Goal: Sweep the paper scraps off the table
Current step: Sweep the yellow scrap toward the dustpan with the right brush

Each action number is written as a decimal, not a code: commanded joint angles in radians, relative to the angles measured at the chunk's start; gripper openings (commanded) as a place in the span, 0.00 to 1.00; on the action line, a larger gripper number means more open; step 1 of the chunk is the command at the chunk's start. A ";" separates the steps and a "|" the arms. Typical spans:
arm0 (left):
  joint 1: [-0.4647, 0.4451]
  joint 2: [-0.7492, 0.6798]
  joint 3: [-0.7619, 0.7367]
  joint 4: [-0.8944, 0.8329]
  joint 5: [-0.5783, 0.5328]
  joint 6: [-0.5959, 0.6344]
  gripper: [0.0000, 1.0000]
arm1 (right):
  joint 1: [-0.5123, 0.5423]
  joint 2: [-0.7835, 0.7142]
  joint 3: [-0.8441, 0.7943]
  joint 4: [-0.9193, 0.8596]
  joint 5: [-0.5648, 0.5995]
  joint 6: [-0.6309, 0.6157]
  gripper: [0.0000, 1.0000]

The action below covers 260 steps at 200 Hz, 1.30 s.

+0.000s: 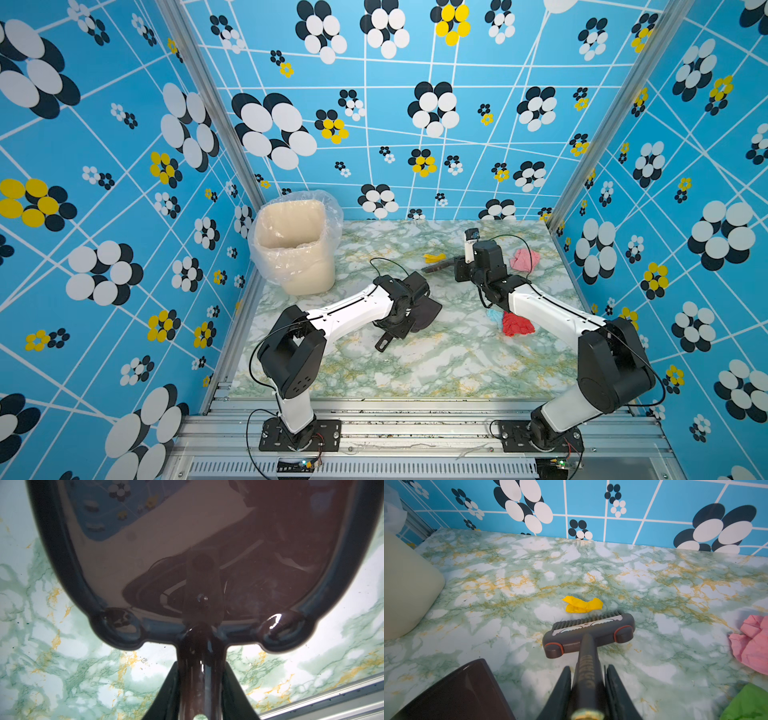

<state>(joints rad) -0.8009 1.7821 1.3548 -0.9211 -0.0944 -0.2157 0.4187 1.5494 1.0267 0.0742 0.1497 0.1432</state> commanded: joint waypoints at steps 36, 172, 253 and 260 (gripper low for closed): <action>-0.007 0.033 -0.002 -0.030 -0.024 0.026 0.00 | -0.011 -0.305 -0.157 -0.077 0.035 0.007 0.00; -0.043 0.048 -0.008 0.019 -0.006 -0.017 0.00 | -0.037 0.045 0.244 0.132 -0.013 0.005 0.00; -0.047 0.047 -0.013 0.020 -0.011 -0.023 0.00 | -0.043 0.249 0.301 0.154 -0.049 0.055 0.00; -0.046 0.050 -0.014 0.021 -0.010 -0.022 0.00 | -0.043 0.252 0.296 0.153 -0.052 0.058 0.00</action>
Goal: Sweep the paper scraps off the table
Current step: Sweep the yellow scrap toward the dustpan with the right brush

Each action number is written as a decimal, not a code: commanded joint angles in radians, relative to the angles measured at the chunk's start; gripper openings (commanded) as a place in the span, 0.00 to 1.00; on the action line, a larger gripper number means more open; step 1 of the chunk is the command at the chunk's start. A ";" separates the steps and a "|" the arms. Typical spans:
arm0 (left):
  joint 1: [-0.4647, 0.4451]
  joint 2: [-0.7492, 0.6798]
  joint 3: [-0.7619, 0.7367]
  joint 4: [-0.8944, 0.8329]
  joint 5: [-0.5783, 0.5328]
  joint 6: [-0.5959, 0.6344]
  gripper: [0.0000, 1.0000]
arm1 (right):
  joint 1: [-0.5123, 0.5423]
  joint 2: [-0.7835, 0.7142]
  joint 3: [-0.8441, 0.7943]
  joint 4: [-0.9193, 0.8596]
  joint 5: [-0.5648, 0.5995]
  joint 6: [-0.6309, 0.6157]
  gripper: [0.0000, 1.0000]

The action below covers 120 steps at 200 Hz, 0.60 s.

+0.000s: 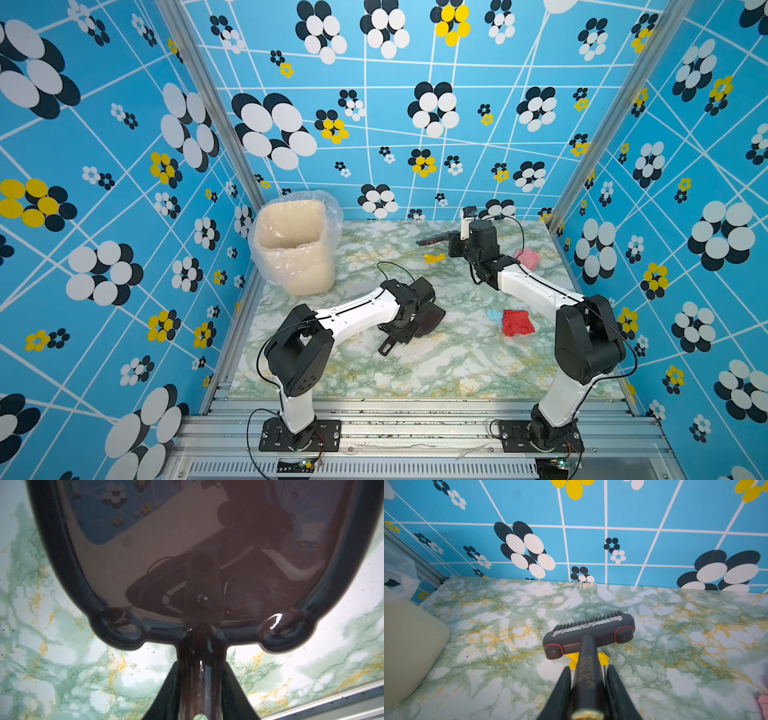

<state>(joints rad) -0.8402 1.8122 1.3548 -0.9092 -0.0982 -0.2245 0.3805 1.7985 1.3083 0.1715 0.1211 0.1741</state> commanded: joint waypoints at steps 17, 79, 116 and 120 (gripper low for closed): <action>-0.009 0.024 -0.012 0.009 -0.004 -0.011 0.00 | -0.005 0.004 -0.008 0.048 -0.028 0.032 0.00; -0.010 0.035 -0.017 0.022 0.007 -0.005 0.00 | -0.005 -0.105 -0.179 -0.010 -0.038 0.035 0.00; -0.016 0.060 -0.010 0.033 0.014 0.003 0.00 | -0.005 -0.238 -0.306 -0.085 -0.044 0.045 0.00; -0.016 0.061 -0.008 0.033 0.014 0.003 0.00 | -0.005 -0.254 -0.319 -0.095 -0.042 0.045 0.00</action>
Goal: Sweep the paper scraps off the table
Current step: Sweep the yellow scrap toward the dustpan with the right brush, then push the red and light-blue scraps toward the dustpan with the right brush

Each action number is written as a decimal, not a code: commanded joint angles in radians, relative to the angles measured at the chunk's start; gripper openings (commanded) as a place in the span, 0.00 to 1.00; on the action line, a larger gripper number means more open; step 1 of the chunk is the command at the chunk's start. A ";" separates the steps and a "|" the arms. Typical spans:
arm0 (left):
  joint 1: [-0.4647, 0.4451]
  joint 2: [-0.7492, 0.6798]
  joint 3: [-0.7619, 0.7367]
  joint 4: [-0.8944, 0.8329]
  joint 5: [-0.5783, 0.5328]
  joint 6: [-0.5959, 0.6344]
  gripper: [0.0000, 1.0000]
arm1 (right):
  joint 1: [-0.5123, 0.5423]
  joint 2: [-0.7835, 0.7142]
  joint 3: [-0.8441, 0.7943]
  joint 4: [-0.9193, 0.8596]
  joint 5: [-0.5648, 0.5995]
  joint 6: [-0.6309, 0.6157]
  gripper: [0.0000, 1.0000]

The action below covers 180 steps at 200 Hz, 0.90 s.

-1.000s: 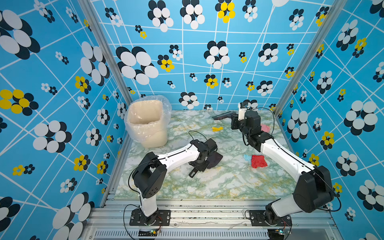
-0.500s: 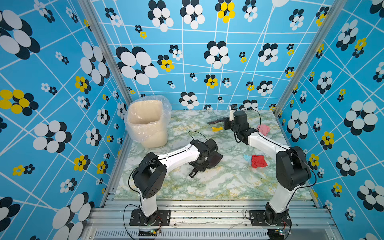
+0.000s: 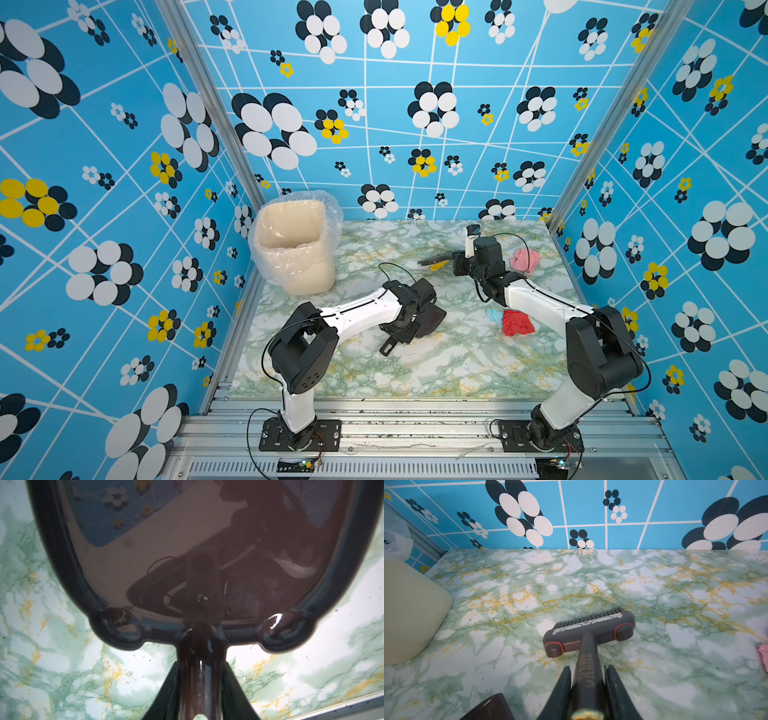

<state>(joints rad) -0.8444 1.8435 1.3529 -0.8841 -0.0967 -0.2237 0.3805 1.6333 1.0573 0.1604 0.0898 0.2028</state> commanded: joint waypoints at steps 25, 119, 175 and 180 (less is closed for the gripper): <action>-0.017 0.033 -0.008 0.013 0.012 0.004 0.00 | -0.005 -0.192 -0.143 -0.163 -0.007 0.016 0.00; -0.047 0.063 0.012 0.017 0.029 0.015 0.00 | -0.005 -0.691 -0.211 -0.564 0.139 0.037 0.00; -0.061 0.084 0.038 0.003 0.030 0.017 0.00 | -0.005 -0.810 -0.058 -0.915 0.433 0.175 0.00; -0.061 0.085 0.041 0.001 0.030 0.017 0.00 | -0.005 -0.807 -0.045 -0.956 0.464 0.198 0.00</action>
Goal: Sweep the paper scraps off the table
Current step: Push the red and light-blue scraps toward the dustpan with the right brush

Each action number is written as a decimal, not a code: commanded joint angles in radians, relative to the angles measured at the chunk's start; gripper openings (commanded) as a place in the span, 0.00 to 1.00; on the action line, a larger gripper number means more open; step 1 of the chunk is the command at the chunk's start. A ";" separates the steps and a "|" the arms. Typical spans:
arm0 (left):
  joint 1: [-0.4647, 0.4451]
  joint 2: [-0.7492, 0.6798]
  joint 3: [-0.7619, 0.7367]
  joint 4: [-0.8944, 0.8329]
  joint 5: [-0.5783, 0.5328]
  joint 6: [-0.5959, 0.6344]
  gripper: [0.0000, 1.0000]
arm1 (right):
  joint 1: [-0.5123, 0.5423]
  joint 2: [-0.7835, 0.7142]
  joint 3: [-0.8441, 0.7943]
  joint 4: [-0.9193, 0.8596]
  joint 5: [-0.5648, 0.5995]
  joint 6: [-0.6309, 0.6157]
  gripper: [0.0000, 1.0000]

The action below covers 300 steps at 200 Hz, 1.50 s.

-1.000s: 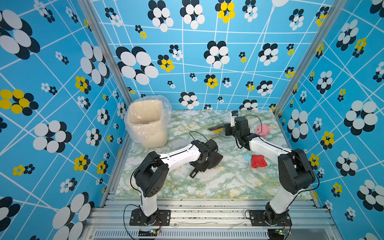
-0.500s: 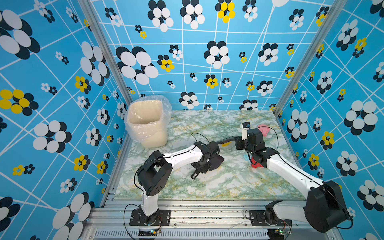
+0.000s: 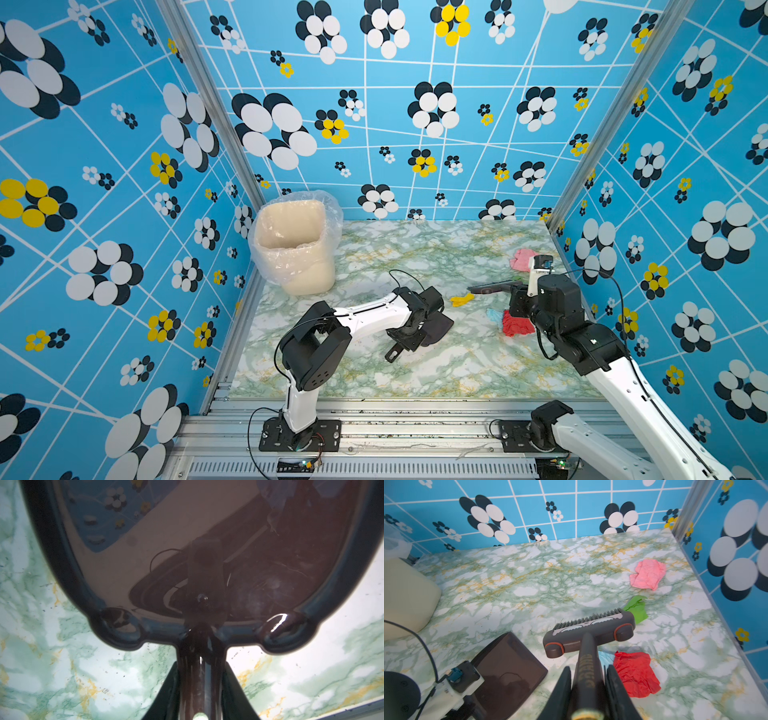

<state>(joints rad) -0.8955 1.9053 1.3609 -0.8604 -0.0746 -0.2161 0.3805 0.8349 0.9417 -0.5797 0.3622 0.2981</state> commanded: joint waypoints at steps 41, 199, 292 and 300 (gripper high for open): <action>-0.011 0.026 0.037 -0.032 0.001 0.015 0.00 | -0.005 0.001 0.112 -0.430 0.333 0.225 0.00; -0.018 0.048 0.039 -0.044 0.001 0.001 0.00 | -0.005 0.098 -0.071 -0.043 0.072 0.151 0.00; -0.028 0.052 0.039 -0.040 -0.004 -0.007 0.00 | -0.005 0.195 0.049 0.161 0.081 0.086 0.00; -0.028 0.052 0.038 -0.040 -0.005 -0.006 0.00 | -0.005 0.185 0.049 0.159 0.082 0.083 0.00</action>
<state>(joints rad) -0.9169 1.9369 1.3842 -0.8677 -0.0757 -0.2173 0.3779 1.0534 0.9443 -0.4831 0.4335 0.4030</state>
